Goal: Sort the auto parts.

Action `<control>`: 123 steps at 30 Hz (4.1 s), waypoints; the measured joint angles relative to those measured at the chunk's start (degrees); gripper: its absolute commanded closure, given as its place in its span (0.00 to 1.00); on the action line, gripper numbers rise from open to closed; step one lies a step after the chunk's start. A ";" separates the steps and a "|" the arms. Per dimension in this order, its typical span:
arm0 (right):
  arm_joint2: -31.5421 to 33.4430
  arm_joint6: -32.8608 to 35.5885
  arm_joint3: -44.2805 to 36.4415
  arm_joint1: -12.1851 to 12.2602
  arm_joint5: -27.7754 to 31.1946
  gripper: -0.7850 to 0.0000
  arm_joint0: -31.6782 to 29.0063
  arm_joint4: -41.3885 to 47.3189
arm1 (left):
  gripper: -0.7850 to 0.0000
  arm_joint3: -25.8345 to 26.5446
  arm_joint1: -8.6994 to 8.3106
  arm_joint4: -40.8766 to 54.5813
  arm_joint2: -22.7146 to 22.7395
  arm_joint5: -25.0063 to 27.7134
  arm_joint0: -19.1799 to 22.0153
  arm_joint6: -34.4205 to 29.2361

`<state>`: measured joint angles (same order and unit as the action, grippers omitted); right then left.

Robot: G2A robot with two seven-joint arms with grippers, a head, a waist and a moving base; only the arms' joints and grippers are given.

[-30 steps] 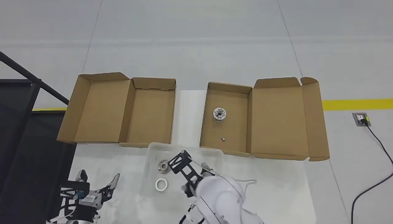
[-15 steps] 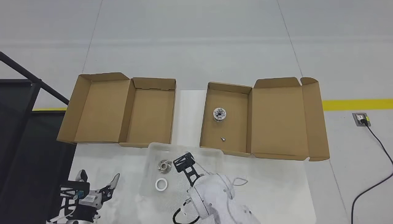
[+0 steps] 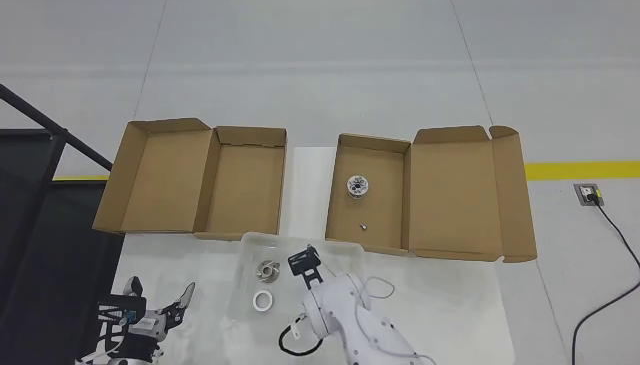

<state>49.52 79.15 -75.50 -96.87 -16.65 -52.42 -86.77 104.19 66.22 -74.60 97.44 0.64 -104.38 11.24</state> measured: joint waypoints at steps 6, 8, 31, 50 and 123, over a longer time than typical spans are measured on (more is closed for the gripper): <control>1.54 -1.36 3.41 -0.37 0.20 0.65 1.10 1.95 | 0.00 0.00 0.00 0.00 0.00 0.00 0.00 0.00; 2.28 -1.92 4.33 -0.41 0.28 0.65 1.27 2.62 | 0.00 0.00 0.00 0.00 0.00 0.00 0.00 0.00; 4.43 -4.11 3.70 -0.55 1.99 1.00 -0.38 3.31 | 0.00 0.00 0.00 0.00 0.00 0.00 0.00 0.00; -2.04 -8.91 -44.09 2.81 13.22 1.00 -19.61 -23.38 | 0.00 0.00 0.00 0.00 0.00 0.00 0.00 0.00; 28.45 -38.02 36.87 -0.68 -9.78 0.58 25.34 14.21 | 0.00 0.00 0.00 0.00 0.00 0.00 0.00 0.00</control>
<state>77.97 41.13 -38.63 -97.55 -26.43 -27.08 -72.56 104.19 66.22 -74.60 97.44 0.64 -104.38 11.24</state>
